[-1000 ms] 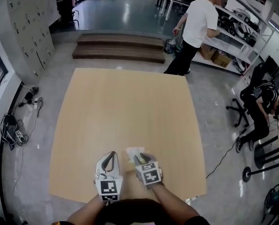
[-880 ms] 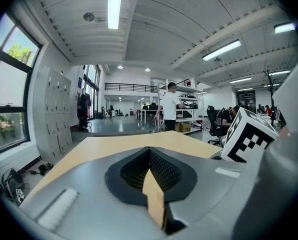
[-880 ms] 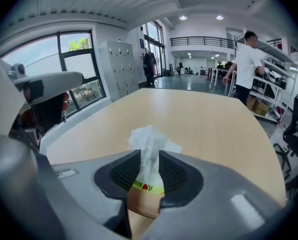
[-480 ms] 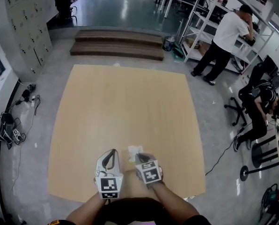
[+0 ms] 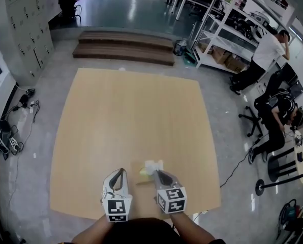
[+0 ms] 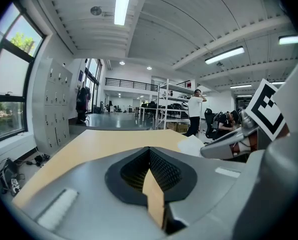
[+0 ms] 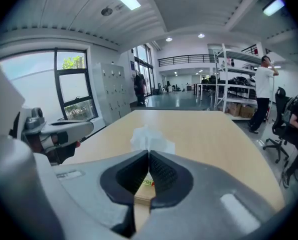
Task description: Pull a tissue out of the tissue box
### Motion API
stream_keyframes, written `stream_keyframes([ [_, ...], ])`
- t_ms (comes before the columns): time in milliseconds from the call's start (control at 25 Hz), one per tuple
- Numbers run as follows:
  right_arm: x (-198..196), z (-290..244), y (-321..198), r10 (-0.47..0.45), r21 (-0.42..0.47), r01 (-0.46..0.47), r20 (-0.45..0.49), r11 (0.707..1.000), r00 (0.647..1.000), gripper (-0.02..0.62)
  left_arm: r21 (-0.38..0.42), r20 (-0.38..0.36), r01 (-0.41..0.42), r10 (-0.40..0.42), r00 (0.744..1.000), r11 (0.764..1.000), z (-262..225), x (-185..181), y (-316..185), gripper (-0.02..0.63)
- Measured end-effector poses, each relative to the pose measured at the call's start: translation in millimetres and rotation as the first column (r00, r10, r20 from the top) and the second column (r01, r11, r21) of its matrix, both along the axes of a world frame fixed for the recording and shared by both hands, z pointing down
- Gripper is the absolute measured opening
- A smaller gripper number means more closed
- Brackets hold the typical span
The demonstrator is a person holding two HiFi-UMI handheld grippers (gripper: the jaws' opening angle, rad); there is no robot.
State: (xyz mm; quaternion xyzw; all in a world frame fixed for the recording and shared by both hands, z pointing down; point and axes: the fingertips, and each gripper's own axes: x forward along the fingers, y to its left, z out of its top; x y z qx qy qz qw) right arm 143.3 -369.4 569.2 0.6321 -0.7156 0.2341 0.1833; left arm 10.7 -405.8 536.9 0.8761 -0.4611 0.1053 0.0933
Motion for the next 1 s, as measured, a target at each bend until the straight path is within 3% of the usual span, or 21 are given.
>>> stream_keyframes([
  [200, 7.3, -22.4, 15.2, 0.059, 0.070, -0.060, 0.023, 0.996, 0.998, -0.002, -0.013, 0.004, -0.007, 0.007, 1.000, 1.000, 4.5, -9.2, 14.4, 0.018],
  [360, 4.2, -36.1, 28.5, 0.055, 0.108, -0.057, 0.021, 0.993, 0.998, -0.002, -0.021, 0.013, 0.019, -0.019, 1.000, 1.000, 6.1, -19.8, 25.5, 0.018],
  [680, -11.6, -55.1, 59.4, -0.021, 0.181, 0.015, 0.033, 0.983, 0.999, -0.002, -0.013, 0.024, 0.079, -0.079, 0.997, 0.997, 1.3, -32.0, 68.1, 0.018],
  [1000, -7.8, -63.8, 114.1, -0.112, 0.233, 0.092, 0.076, 0.968, 0.991, -0.002, 0.011, 0.038, 0.143, -0.143, 0.989, 0.990, -10.3, -18.6, 138.6, 0.018],
])
